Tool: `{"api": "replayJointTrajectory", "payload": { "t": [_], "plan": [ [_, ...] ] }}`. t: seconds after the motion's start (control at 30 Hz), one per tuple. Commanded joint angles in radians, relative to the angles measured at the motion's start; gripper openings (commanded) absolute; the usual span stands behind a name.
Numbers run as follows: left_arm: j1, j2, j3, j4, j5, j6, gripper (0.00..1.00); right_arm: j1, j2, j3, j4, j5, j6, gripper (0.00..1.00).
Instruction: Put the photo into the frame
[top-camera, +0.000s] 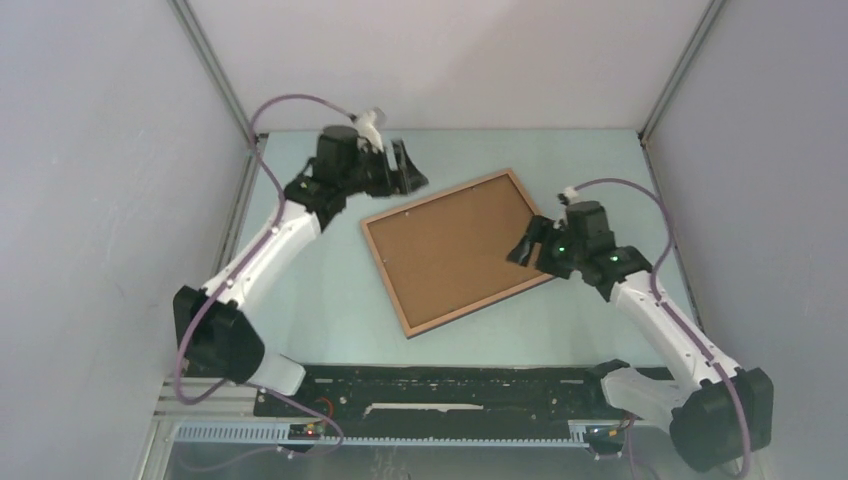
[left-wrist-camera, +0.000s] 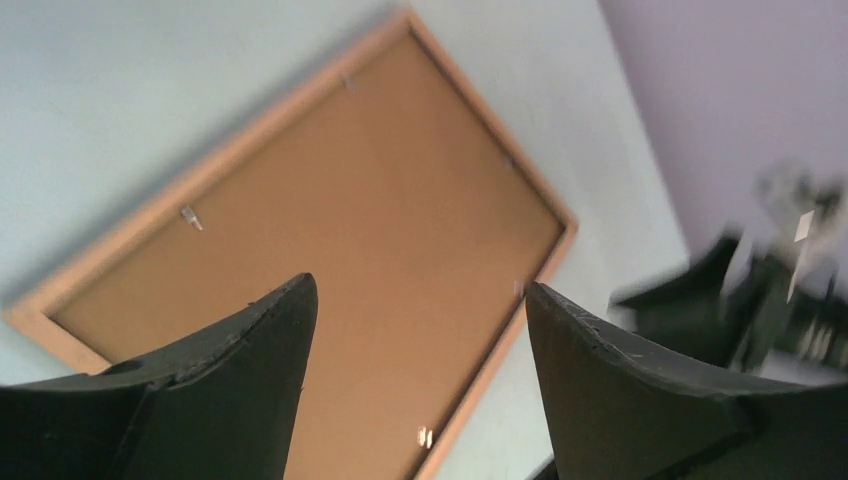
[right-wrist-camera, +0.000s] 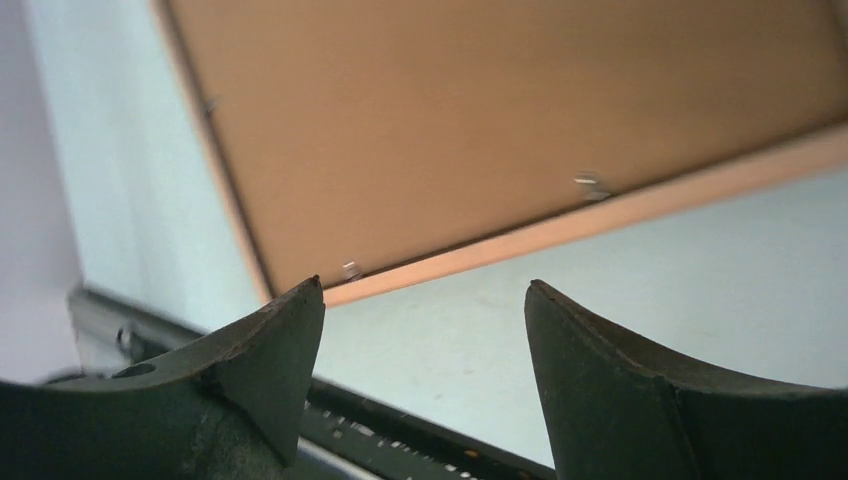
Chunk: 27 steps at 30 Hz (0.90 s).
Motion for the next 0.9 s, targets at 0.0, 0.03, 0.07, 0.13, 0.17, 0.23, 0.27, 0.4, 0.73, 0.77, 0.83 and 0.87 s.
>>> {"api": "replayJointTrajectory", "payload": {
  "t": [0.0,0.03,0.07,0.13,0.17,0.23,0.27,0.4,0.73,0.77,0.83,0.87],
  "plan": [
    [-0.194,-0.114,-0.227,-0.100,-0.095,0.180,0.80,-0.177,-0.062,-0.051,-0.131,0.063,-0.053,0.81],
    [-0.249,-0.132,-0.259,-0.111,-0.108,0.210,0.81,-0.216,-0.082,-0.064,-0.131,0.039,-0.064,0.81],
    [-0.302,-0.143,-0.284,-0.129,-0.132,0.239,0.81,-0.255,-0.101,-0.078,-0.127,0.009,-0.076,0.81],
    [-0.416,-0.144,-0.319,-0.166,-0.210,0.299,0.81,-0.325,-0.137,-0.101,-0.127,-0.042,-0.087,0.81],
    [-0.483,-0.135,-0.329,-0.182,-0.273,0.333,0.81,-0.346,-0.153,-0.107,-0.125,-0.068,-0.087,0.81],
    [-0.558,-0.088,-0.328,-0.220,-0.387,0.351,0.78,-0.371,-0.183,-0.112,-0.123,-0.123,-0.075,0.81],
    [-0.586,-0.061,-0.317,-0.237,-0.419,0.352,0.75,-0.376,-0.197,-0.117,-0.116,-0.140,-0.067,0.81],
    [-0.649,0.039,-0.279,-0.244,-0.490,0.360,0.72,-0.377,-0.224,-0.125,-0.116,-0.196,-0.053,0.80],
    [-0.684,0.237,-0.214,-0.213,-0.400,0.304,0.73,-0.377,-0.284,-0.150,-0.145,-0.216,-0.055,0.80],
    [-0.686,0.242,-0.211,-0.212,-0.399,0.300,0.71,-0.377,-0.285,-0.150,-0.147,-0.219,-0.054,0.80],
    [-0.691,0.248,-0.209,-0.212,-0.409,0.294,0.68,-0.377,-0.285,-0.150,-0.147,-0.225,-0.053,0.80],
    [-0.694,0.251,-0.207,-0.213,-0.419,0.288,0.66,-0.377,-0.286,-0.150,-0.148,-0.227,-0.052,0.80]
  ]
}}
